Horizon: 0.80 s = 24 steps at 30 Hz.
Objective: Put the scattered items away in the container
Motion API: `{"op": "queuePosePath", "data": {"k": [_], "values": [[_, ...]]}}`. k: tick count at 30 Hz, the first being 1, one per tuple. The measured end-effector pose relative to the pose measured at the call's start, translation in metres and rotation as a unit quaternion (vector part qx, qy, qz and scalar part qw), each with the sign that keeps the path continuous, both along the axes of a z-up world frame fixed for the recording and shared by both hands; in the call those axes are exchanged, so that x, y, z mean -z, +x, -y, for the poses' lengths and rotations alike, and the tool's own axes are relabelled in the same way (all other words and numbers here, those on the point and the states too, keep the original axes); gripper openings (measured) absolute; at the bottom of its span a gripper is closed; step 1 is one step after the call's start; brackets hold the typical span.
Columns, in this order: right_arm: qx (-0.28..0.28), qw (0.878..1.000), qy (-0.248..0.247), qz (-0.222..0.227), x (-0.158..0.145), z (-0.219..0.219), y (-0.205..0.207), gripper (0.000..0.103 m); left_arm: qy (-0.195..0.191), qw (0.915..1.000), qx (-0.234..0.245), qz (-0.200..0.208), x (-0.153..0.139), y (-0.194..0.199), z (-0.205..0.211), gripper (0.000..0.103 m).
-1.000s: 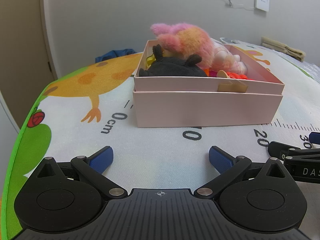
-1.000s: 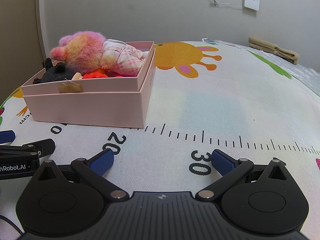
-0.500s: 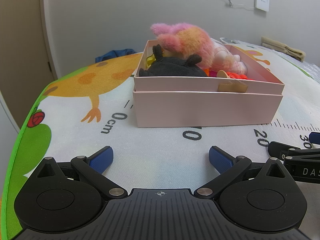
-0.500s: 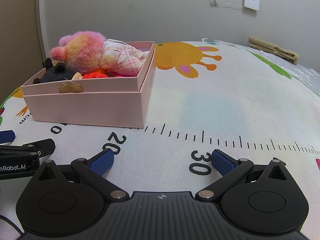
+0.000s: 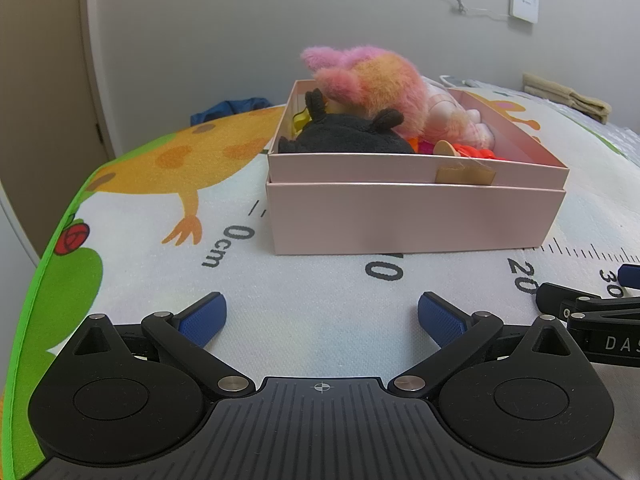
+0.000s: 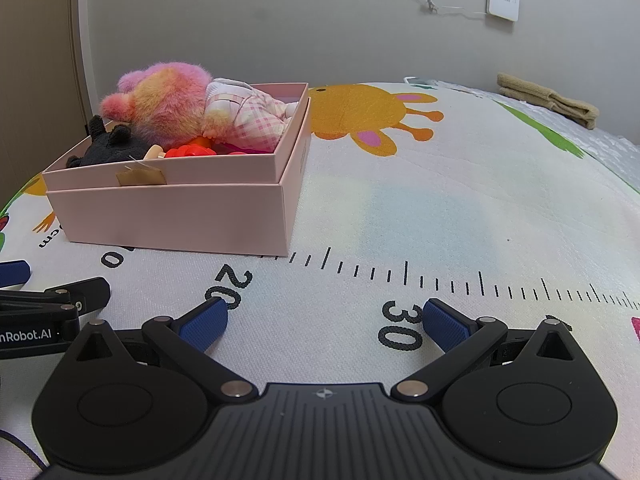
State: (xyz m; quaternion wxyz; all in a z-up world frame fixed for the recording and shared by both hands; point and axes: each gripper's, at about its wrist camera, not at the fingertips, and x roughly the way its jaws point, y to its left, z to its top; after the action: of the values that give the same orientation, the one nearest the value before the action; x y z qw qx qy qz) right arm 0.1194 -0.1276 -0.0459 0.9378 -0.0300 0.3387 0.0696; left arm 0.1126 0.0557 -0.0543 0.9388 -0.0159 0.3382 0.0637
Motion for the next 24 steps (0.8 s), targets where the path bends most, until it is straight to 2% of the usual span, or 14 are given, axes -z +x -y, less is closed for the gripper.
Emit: {"op": "queuePosePath", "data": {"k": [24], "values": [[0.0, 1.0, 0.0, 0.0, 0.0, 0.0001, 0.0001, 0.103, 0.0, 1.0, 0.0, 0.0, -0.0003, 0.0001, -0.0006, 0.103]]}}
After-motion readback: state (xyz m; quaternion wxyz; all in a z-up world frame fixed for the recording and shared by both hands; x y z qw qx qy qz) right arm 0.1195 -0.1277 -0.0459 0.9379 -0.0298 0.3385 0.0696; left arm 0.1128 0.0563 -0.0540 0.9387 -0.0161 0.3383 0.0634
